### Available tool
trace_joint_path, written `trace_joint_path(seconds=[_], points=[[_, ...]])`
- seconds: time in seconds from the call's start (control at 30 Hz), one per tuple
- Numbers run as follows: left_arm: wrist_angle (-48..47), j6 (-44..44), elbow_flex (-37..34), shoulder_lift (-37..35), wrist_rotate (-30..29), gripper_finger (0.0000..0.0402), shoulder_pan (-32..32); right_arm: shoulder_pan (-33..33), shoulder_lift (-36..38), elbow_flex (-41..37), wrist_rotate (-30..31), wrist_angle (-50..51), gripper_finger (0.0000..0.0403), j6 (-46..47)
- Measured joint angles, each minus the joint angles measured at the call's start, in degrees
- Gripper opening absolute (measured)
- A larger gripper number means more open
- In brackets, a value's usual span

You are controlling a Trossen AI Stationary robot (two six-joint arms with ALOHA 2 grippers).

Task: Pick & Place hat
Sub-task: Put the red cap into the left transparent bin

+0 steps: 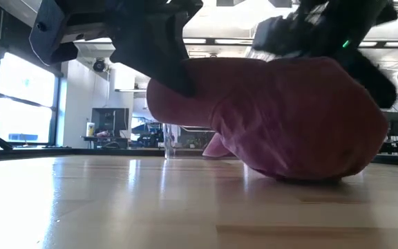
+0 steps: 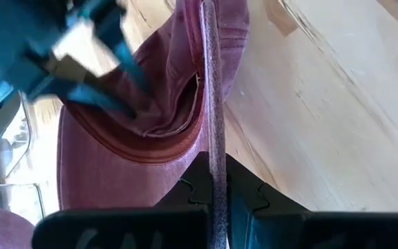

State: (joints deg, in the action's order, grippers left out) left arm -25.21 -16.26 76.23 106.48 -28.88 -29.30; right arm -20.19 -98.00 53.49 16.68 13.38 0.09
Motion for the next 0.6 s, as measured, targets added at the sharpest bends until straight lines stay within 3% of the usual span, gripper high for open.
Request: trace_joint_path(seconds=[0.23, 0.4, 0.6], points=[[-0.29, 0.01, 0.0, -0.02, -0.59, 0.0003, 0.04, -0.3, -1.34, 0.0, 15.91, -1.57, 0.001, -0.42], [-0.68, 0.03, 0.0, -0.07, -0.9, 0.0003, 0.09, -2.71, -1.0, 0.0, 26.56, -1.52, 0.0019, 0.71], [-1.17, 0.47, 0.0, -0.07, 0.19, 0.0003, 0.02, -4.73, -1.0, 0.0, 23.84, -1.57, 0.0013, 0.42]])
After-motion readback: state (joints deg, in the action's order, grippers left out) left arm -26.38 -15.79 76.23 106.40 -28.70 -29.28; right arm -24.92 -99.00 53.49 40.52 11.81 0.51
